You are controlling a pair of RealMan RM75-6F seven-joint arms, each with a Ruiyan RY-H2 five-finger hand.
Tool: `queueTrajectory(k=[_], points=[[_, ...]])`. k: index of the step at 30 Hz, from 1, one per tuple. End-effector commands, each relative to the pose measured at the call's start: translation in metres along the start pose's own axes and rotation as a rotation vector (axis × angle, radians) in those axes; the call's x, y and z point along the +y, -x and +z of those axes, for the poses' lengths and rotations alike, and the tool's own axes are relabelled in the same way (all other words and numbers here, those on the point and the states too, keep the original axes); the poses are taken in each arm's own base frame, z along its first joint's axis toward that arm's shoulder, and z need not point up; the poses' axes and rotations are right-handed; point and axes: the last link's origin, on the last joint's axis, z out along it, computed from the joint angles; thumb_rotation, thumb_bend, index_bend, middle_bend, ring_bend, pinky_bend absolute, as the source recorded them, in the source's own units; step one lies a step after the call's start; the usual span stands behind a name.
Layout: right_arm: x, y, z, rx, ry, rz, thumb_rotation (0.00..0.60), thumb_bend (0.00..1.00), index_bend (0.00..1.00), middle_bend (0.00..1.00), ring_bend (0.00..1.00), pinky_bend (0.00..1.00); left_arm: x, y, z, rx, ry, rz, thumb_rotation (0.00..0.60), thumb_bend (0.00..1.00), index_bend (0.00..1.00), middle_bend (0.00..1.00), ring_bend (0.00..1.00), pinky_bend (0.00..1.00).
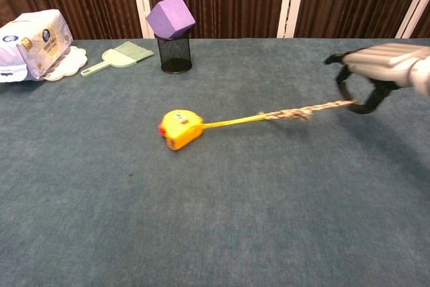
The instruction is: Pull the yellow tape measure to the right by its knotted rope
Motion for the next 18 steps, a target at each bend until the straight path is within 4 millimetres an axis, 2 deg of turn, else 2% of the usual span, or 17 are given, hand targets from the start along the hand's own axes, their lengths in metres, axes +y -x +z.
queueTrajectory(k=[1,9,18], points=[[0.032,0.007,-0.01,-0.026,0.068,-0.004,0.6,0.51,0.75,0.12,0.1,0.0,0.001,0.001,-0.001,-0.003,0.001,0.001,0.6,0.46,0.01,0.0,0.0,0.16],[0.103,0.01,-0.032,-0.025,0.232,0.015,0.6,0.51,0.75,0.12,0.1,0.0,0.004,0.004,0.0,-0.015,0.012,0.01,0.6,0.46,0.01,0.0,0.0,0.17],[0.164,0.017,-0.059,-0.032,0.376,0.058,0.6,0.51,0.76,0.12,0.1,0.0,0.005,0.005,0.001,-0.016,0.012,0.017,0.6,0.46,0.01,0.0,0.0,0.17]])
